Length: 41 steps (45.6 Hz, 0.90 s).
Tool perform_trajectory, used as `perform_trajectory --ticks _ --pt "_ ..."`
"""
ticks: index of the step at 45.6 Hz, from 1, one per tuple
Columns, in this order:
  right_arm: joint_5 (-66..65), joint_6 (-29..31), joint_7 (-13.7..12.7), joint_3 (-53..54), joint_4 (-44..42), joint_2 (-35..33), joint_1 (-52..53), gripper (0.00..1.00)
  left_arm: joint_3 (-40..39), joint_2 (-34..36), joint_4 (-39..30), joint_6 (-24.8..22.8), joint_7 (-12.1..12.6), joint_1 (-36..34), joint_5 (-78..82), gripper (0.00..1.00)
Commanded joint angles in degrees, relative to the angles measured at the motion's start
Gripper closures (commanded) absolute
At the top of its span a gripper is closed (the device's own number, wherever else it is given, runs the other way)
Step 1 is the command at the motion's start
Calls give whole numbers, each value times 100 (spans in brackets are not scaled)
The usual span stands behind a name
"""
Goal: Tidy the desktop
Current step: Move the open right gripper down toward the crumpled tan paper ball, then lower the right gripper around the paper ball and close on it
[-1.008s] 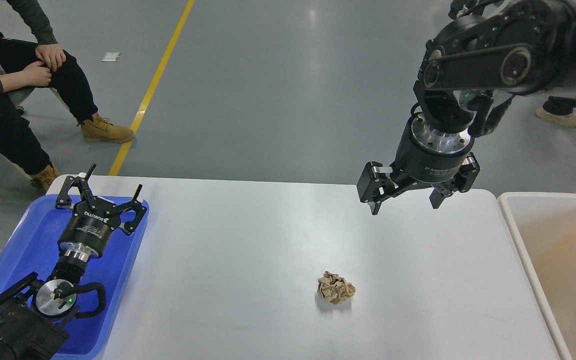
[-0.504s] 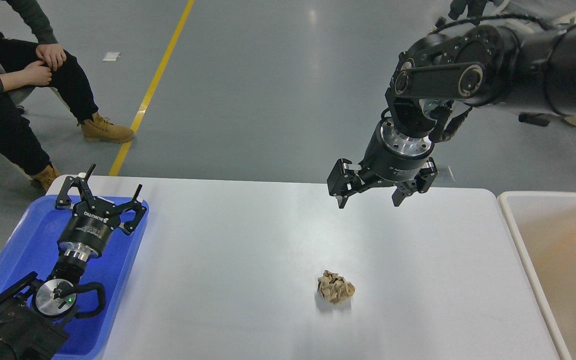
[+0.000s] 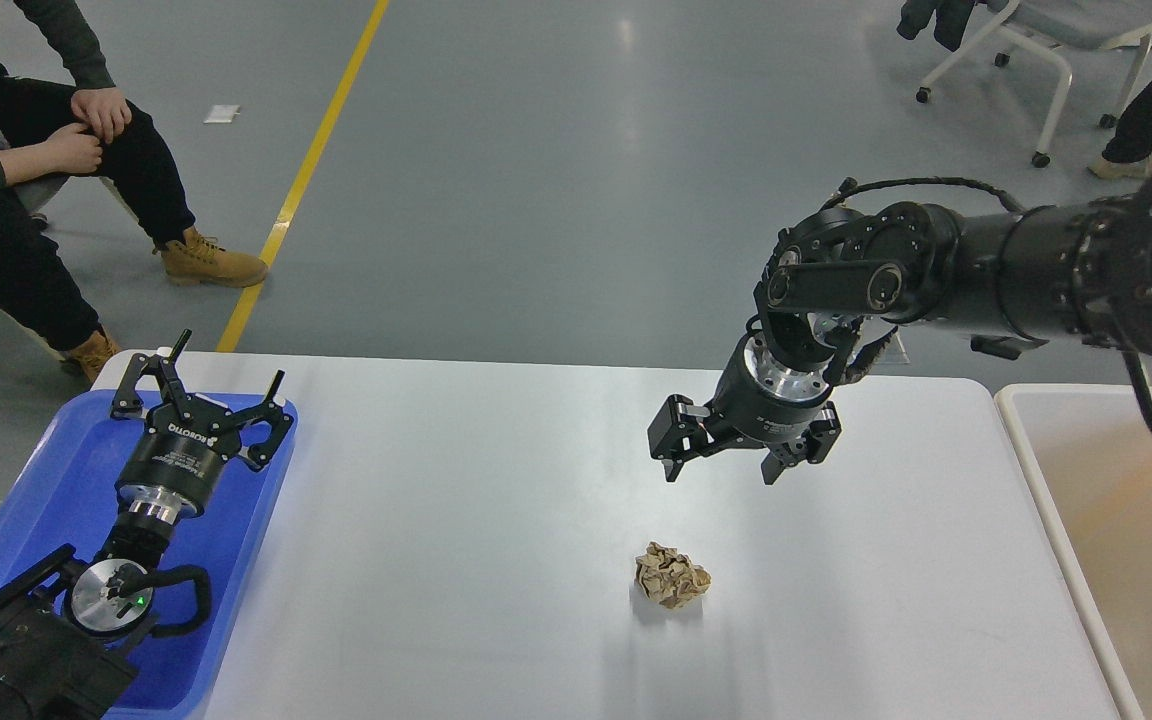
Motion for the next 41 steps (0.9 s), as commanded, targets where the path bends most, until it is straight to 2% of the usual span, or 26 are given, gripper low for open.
perform_trajectory --ticks 1,9,18,31,41 --pt "-131 -503 0 168 -63 1 -679 0 0 0 0 -7 4 1 0 1" --pt "-316 -855 0 563 -54 1 -1048 0 0 0 0 2 -5 1 0 1" --pt "-596 -1549 9 888 -80 1 -1576 0 0 0 0 2 -5 -8 0 1" --pt "-1247 -1936 9 1047 -335 1 -2252 0 0 0 0 2 -5 -8 0 1" --pt "-1396 -2454 9 1152 -371 1 -2648 0 0 0 0 2 -5 1 0 1"
